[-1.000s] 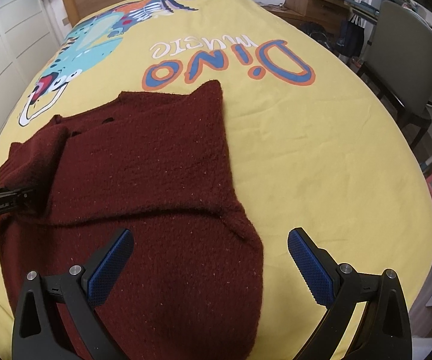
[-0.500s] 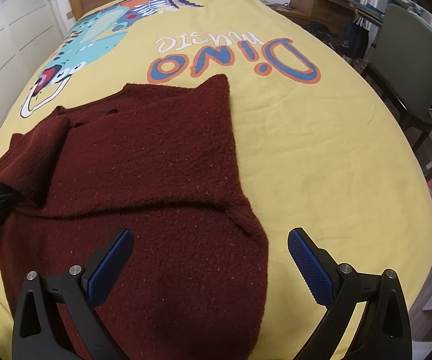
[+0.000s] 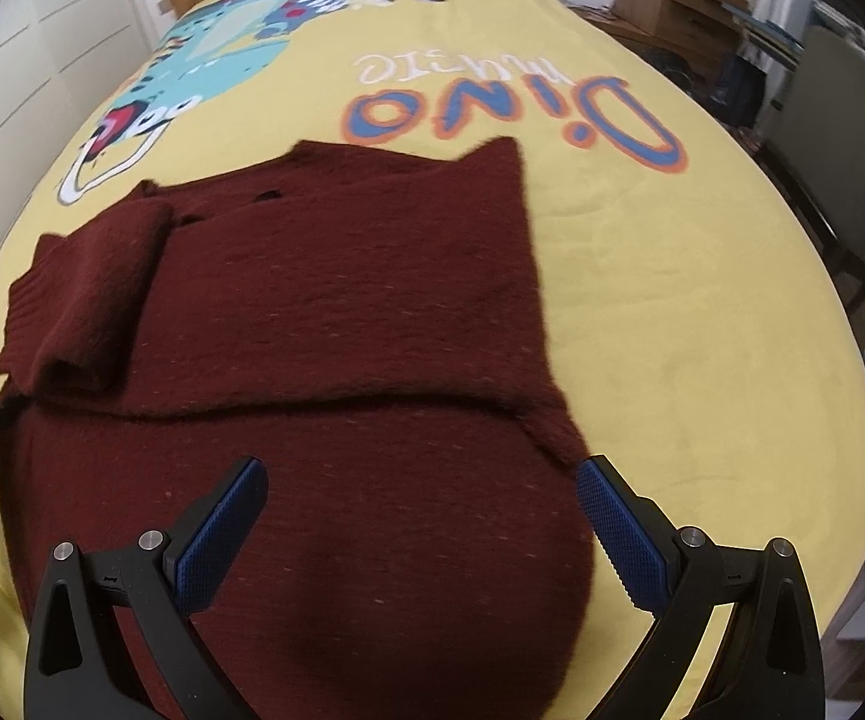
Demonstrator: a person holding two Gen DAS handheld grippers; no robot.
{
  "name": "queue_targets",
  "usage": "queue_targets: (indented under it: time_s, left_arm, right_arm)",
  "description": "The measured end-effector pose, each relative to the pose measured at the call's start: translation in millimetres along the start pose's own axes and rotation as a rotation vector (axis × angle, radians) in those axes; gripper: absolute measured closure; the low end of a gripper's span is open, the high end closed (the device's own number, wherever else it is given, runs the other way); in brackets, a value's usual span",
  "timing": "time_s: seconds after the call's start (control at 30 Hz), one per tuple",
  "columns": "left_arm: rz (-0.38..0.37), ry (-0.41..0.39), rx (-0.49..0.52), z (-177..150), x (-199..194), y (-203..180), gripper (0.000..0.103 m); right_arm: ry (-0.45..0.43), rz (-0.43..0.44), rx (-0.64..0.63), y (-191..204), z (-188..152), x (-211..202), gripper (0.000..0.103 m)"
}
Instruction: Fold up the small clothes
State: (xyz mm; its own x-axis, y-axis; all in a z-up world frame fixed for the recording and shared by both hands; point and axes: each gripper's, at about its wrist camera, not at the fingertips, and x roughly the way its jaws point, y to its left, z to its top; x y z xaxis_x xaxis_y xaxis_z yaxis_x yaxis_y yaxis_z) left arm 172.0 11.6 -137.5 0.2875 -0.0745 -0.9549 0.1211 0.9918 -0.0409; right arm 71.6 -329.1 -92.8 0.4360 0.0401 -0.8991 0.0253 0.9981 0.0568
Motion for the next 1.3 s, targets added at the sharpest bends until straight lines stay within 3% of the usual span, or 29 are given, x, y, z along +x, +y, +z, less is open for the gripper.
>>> queue_targets:
  time_s: [0.27, 0.33, 0.37, 0.43, 0.5, 0.6, 0.8, 0.9, 1.03, 1.3]
  left_arm:
    - [-0.004, -0.016, 0.028, 9.0, 17.7, -6.3, 0.007]
    - [0.001, -0.007, 0.016, 11.7, 21.8, -6.8, 0.020]
    - [-0.024, -0.003, -0.008, 12.7, 23.4, -4.9, 0.035]
    - [-0.070, -0.002, -0.052, 14.2, 25.1, 0.8, 0.047]
    - [-0.102, -0.002, -0.064, 14.1, 24.3, 4.3, 0.070]
    - [-0.168, -0.003, -0.061, 13.0, 21.6, 9.2, 0.085]
    - [-0.246, 0.003, -0.130, 7.3, 25.3, 29.9, 0.086]
    - [-0.252, 0.013, -0.135, 12.0, 26.1, 37.1, 0.086]
    - [-0.273, 0.025, -0.154, 13.7, 20.6, 40.4, 0.086]
    - [-0.260, 0.032, -0.142, 1.1, 14.0, 51.1, 0.086]
  right_arm:
    - [-0.010, 0.017, -0.081, 38.6, 12.8, -2.3, 0.001]
    - [-0.007, 0.018, -0.097, 47.6, 15.5, -0.1, 0.001]
    - [-0.005, 0.017, -0.106, 51.7, 16.8, 1.0, 0.001]
    - [-0.001, 0.017, -0.132, 62.7, 20.4, 2.4, 0.001]
    - [-0.005, 0.027, -0.159, 73.6, 25.2, 1.9, 0.001]
    - [-0.020, 0.035, -0.214, 94.2, 35.7, -2.0, 0.001]
    - [-0.044, 0.012, -0.360, 139.9, 61.7, -8.0, 0.001]
    - [-0.032, 0.054, -0.487, 173.5, 69.3, -6.6, 0.001]
    - [0.017, 0.128, -0.655, 221.7, 63.8, 3.4, 0.001]
    - [0.114, 0.159, -0.767, 267.1, 52.0, 39.4, 0.001]
